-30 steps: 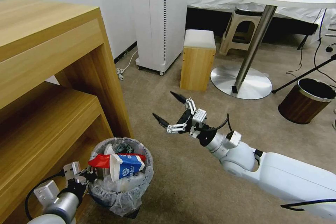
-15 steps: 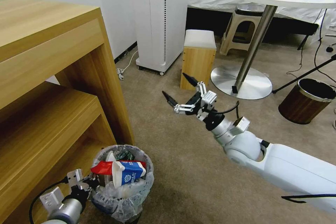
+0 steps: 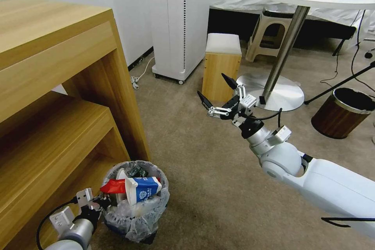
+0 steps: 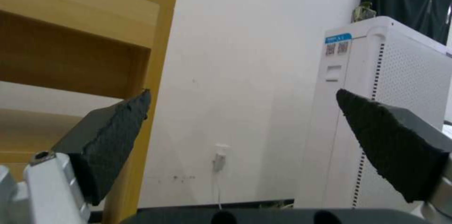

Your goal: Pick up the trash bin and place the garbage on the floor into it.

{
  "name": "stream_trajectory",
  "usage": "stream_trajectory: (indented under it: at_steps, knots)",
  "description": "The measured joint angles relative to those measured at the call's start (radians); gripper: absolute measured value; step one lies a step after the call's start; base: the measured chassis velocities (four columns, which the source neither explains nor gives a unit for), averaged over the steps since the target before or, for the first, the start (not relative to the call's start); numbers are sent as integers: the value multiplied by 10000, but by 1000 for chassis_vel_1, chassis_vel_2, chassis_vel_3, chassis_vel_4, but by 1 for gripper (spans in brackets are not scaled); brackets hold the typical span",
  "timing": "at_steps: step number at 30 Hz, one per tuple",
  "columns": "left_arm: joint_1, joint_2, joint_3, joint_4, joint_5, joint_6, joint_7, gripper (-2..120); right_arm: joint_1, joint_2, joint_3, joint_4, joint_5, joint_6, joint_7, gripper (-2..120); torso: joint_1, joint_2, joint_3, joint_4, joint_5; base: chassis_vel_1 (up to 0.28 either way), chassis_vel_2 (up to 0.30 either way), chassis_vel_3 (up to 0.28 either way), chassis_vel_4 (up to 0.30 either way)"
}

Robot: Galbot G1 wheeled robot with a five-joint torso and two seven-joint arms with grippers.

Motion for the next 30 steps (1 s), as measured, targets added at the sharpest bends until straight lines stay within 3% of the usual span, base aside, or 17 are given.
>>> stream_trajectory:
  at_steps: [6,9,14,17,21,23,28,30]
  knots:
    - [138,-35,-31,89,269,-47,48,5,-44,169,319,-26,-233,-169,172,100,0,0,1,1,-2,0,0,0,0]
    - [182,-37,-85,2,415,-12,87,21,-253,152,580,33,-290,-361,339,100,1,-1,2,-6,-8,0,0,0,0]
    - [237,-15,-159,-117,494,-24,89,33,-529,169,913,65,-409,-449,504,100,0,0,2,-3,-6,0,0,0,0]
    - [274,-42,-230,-172,775,-119,172,51,-891,224,1290,-3,-705,-476,583,100,1,0,2,-1,-2,0,0,0,0]
    - [315,-59,-251,-216,885,-157,188,59,-1082,238,1451,-4,-791,-480,602,100,1,-1,2,-1,-2,0,0,0,0]
    - [381,-61,-285,-256,929,-167,189,71,-1232,250,1578,4,-860,-463,604,100,2,0,2,-1,-2,0,0,0,0]
    - [507,-54,-378,-310,993,-180,188,84,-1340,281,1633,67,-920,-441,608,100,2,-1,1,0,-2,0,0,0,0]
    - [628,-43,-490,-332,1085,-246,201,95,-1407,360,1691,58,-1009,-411,621,100,2,-1,1,0,0,0,0,0,0]
